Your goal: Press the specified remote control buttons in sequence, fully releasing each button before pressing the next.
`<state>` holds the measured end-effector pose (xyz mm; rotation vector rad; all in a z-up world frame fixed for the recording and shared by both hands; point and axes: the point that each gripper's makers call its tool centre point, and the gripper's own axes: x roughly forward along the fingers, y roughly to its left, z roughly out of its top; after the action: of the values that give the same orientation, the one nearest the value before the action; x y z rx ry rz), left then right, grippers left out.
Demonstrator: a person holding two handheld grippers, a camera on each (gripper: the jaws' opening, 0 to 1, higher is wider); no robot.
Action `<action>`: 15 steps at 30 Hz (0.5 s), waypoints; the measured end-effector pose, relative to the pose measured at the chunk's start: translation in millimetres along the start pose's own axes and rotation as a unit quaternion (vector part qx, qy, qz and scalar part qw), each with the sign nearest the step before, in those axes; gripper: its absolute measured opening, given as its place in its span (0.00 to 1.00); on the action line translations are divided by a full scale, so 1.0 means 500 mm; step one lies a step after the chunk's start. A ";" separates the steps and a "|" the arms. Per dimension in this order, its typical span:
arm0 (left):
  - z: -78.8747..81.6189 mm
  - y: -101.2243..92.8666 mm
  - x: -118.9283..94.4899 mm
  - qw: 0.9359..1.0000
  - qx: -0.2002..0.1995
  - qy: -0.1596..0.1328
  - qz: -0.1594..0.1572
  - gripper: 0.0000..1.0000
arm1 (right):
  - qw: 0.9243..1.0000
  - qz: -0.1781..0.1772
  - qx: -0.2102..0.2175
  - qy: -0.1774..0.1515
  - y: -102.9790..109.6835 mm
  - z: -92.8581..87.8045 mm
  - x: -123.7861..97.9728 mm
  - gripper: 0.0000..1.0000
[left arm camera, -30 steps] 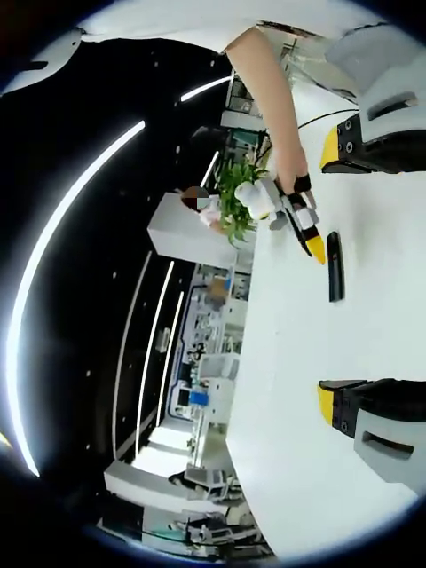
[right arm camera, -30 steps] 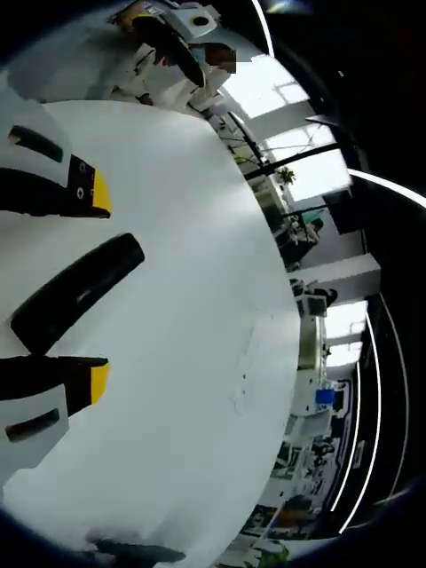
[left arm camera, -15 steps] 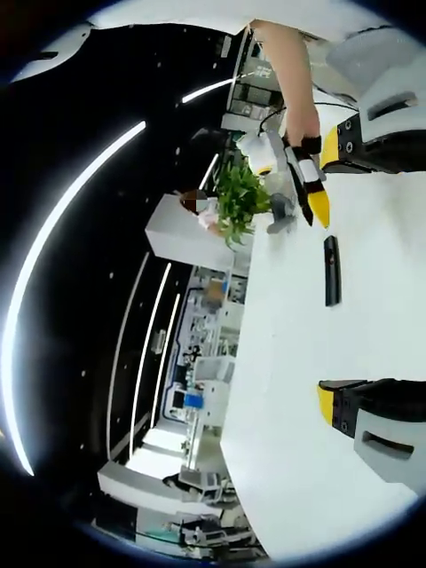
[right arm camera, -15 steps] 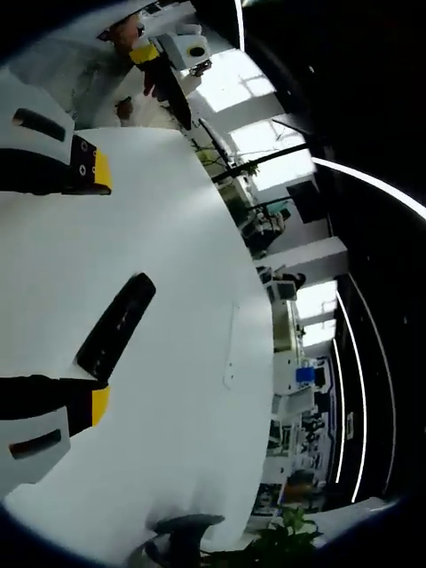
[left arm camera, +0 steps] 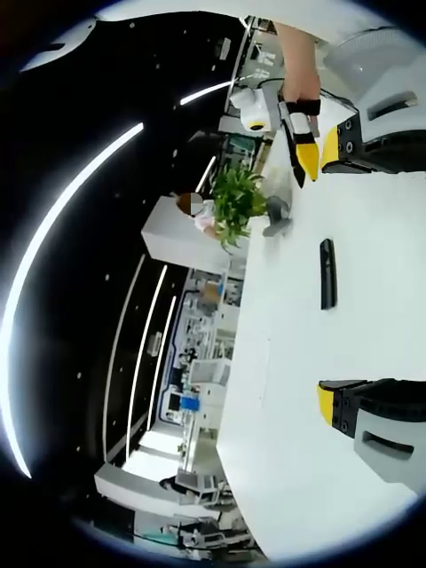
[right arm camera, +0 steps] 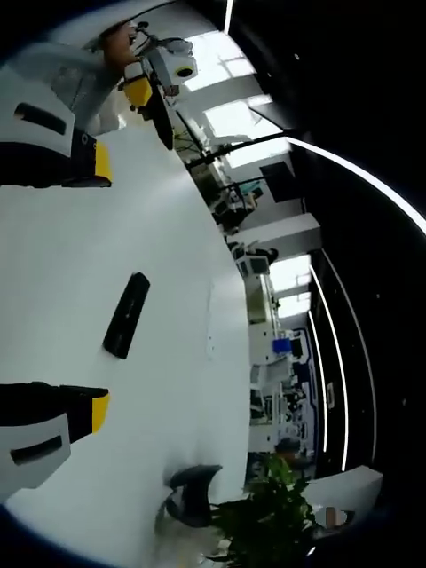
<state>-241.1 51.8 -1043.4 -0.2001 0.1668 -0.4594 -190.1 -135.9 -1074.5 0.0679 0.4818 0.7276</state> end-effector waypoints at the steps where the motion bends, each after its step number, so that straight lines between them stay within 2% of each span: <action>1: -0.001 -0.001 0.000 1.000 0.000 0.001 -0.002 1.00 | 1.000 -0.007 -0.003 -0.001 -0.001 -0.003 -0.012 0.93; 4: -0.002 -0.004 0.001 1.000 0.002 0.003 -0.004 1.00 | 1.000 -0.025 -0.014 -0.003 -0.004 -0.009 -0.038 0.96; 5: 0.000 -0.006 0.001 1.000 0.000 0.001 -0.006 1.00 | 0.999 -0.028 -0.026 -0.017 -0.002 -0.005 -0.049 0.98; 9: 0.003 -0.005 0.001 1.000 0.000 -0.004 -0.006 1.00 | 0.998 -0.033 -0.040 -0.038 0.010 0.001 -0.083 0.99; 15: 0.005 -0.001 0.000 1.000 0.004 -0.005 0.000 1.00 | 0.996 -0.060 -0.045 -0.045 0.008 0.002 -0.118 0.99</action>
<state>-241.0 51.7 -1040.7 -0.1945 0.1556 -0.4589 -230.0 -171.2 -1049.4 -0.0119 0.3629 0.6248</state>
